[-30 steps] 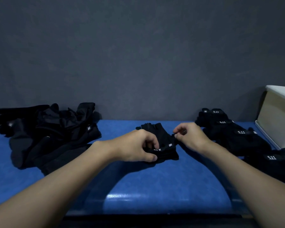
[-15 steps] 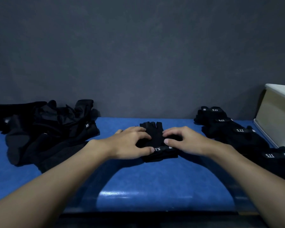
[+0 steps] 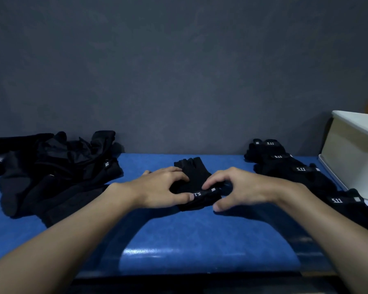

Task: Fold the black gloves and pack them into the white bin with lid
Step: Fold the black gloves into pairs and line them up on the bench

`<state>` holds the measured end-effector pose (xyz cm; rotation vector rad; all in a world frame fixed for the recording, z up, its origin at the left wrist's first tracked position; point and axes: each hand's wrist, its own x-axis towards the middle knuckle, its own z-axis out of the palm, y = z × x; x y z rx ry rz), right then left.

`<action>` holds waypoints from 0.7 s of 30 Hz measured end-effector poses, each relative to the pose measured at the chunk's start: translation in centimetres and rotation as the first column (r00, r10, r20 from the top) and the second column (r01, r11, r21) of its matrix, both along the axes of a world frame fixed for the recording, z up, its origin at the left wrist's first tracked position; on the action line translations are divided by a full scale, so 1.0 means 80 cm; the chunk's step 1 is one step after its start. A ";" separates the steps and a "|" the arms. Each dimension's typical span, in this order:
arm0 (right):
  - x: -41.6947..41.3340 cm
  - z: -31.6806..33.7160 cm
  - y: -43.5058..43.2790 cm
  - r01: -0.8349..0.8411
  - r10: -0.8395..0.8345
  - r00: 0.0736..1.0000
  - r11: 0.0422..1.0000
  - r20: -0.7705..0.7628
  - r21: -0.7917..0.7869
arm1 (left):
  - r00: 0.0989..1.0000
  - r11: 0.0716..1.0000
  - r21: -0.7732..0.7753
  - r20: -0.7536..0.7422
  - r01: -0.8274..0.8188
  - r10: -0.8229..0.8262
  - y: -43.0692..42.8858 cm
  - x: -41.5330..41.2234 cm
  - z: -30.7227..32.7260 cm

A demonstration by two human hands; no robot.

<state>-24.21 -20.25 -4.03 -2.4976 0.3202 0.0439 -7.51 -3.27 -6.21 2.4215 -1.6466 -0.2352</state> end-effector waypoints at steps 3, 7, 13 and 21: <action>-0.003 -0.001 0.001 -0.023 0.020 0.999 0.996 -0.038 -0.085 | 0.999 0.998 -0.057 0.005 0.033 -0.033 0.004 -0.001 0.001; -0.003 -0.004 0.000 -0.036 0.033 0.999 0.995 -0.041 -0.092 | 0.993 0.984 -0.135 0.030 0.118 -0.115 0.010 -0.007 0.011; -0.002 -0.011 -0.001 -0.004 0.010 0.999 0.991 0.047 -0.131 | 0.981 0.979 -0.087 0.071 0.186 -0.180 0.015 -0.013 0.011; -0.005 -0.008 0.007 0.028 -0.015 0.991 0.995 0.130 -0.094 | 0.978 0.973 -0.118 0.101 0.196 -0.185 0.021 -0.018 0.012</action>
